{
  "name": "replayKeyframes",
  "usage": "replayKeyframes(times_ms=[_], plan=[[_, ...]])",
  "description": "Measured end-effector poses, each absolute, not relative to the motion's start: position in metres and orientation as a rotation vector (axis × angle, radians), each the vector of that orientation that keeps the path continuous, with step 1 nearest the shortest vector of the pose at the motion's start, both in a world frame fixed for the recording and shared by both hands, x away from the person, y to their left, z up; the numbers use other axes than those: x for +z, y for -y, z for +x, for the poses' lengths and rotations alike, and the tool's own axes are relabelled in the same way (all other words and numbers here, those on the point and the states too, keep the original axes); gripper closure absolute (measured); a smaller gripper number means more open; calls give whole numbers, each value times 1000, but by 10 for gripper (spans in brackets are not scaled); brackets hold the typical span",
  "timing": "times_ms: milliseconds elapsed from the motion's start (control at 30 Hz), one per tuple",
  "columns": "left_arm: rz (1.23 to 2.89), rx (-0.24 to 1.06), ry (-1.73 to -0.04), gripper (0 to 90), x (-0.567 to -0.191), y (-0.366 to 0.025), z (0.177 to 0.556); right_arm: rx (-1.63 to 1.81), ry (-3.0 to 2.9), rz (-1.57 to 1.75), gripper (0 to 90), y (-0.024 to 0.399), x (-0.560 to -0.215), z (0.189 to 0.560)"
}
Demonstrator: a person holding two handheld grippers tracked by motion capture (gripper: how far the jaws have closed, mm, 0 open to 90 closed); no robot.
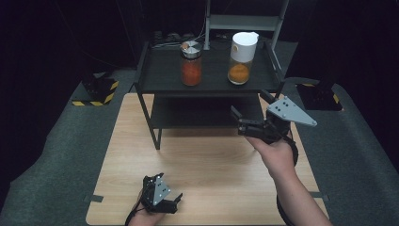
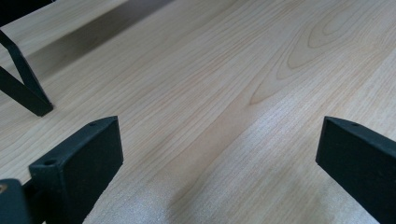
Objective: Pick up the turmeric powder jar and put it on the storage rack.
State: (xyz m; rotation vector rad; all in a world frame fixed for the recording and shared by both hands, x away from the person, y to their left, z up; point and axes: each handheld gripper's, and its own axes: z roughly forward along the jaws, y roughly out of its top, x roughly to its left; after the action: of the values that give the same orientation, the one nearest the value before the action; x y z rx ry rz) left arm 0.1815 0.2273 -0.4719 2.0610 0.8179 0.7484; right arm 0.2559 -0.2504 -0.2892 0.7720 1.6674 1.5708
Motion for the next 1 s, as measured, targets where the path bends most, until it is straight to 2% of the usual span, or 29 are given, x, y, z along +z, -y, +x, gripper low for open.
replayKeyframes(times_ms=[1000], plan=[[2058,749,-818,9,-472,-228,181,1520,-1773,784,0,262,-352,236]])
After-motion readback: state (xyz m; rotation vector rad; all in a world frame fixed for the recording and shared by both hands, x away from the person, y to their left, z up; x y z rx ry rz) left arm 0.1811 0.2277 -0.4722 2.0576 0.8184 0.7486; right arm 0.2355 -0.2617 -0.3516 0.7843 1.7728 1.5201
